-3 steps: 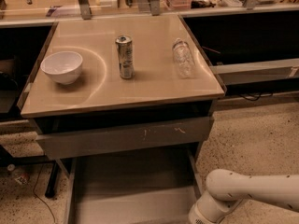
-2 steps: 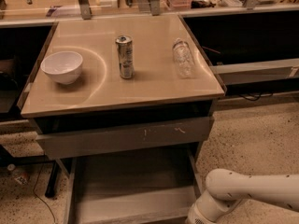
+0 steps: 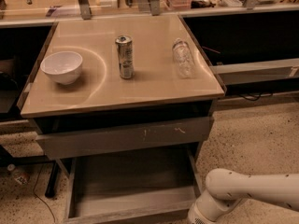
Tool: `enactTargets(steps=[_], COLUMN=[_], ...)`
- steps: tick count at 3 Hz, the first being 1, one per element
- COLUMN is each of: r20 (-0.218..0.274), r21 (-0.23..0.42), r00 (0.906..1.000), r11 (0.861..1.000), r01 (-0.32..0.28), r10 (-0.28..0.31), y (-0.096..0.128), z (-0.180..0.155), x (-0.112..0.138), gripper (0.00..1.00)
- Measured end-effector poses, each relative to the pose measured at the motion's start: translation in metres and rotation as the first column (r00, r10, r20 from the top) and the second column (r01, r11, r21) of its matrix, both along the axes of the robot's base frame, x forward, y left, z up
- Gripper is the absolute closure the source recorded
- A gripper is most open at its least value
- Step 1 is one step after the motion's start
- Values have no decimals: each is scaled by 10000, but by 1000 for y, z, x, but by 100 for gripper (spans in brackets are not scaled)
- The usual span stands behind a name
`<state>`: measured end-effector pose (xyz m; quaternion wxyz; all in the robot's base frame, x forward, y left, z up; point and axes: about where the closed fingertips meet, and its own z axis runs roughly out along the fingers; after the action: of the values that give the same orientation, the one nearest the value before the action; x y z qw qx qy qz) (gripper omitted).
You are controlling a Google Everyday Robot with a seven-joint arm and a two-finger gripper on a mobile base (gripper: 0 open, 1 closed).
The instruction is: Close middle drawer
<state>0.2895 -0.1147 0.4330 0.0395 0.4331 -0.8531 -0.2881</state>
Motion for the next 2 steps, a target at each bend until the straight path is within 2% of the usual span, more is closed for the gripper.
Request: enactTargets(steps=[1, 2], r20=[0, 384], r21=[0, 23], r00=[10000, 9992], r11=[10000, 9999], r01=[0, -115], r10=[0, 114], y=[0, 3], z=[0, 3], x=[0, 18], gripper=[41, 65])
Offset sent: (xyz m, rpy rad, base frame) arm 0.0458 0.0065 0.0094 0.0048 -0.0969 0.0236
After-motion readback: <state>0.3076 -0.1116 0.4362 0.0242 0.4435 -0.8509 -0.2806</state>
